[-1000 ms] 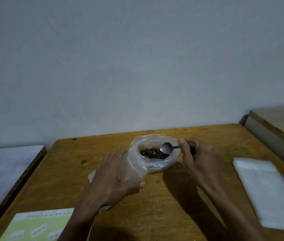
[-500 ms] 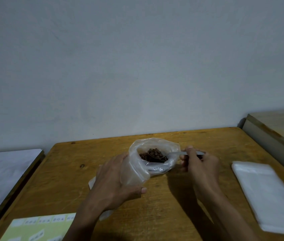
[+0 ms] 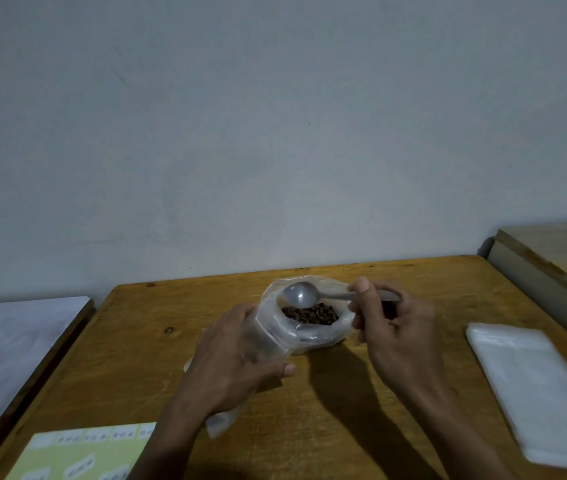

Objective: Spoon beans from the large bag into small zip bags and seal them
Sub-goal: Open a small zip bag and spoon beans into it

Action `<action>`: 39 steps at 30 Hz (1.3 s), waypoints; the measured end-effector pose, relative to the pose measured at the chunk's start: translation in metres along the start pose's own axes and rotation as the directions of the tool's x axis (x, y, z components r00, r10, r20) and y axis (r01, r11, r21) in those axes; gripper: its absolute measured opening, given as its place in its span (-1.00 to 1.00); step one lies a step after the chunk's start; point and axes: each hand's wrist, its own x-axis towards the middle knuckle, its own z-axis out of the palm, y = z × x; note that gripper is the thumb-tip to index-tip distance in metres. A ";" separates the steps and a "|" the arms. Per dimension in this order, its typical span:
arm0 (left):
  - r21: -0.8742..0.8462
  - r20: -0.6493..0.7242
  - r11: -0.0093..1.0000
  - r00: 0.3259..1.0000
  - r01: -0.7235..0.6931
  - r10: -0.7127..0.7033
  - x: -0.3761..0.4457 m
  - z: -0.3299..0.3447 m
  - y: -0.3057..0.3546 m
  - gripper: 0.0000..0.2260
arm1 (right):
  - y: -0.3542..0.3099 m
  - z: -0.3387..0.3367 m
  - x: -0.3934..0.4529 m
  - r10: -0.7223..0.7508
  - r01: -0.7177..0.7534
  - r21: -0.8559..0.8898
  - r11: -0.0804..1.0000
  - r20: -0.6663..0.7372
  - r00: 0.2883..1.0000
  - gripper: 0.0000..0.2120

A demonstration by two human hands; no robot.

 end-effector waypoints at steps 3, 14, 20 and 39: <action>-0.003 0.006 1.000 1.000 0.016 -0.016 0.000 0.002 -0.003 -0.09 | 0.020 0.002 0.006 -0.143 0.124 -0.268 0.955 -0.052 0.988 -0.81; 0.043 -0.003 0.999 1.000 0.016 -0.015 0.001 0.004 0.004 -0.01 | 0.043 0.028 -0.005 0.536 -0.520 0.178 0.836 -0.059 0.842 -0.75; 0.029 -0.005 1.000 1.000 0.002 -0.002 0.001 0.003 0.002 0.01 | 0.038 0.009 -0.002 0.596 -0.535 0.496 0.684 0.042 0.802 -0.81; 0.012 -0.006 1.000 1.000 0.008 -0.008 -0.001 0.004 0.003 0.02 | 0.026 -0.014 -0.024 0.083 -0.080 0.057 0.995 -0.041 0.996 -0.76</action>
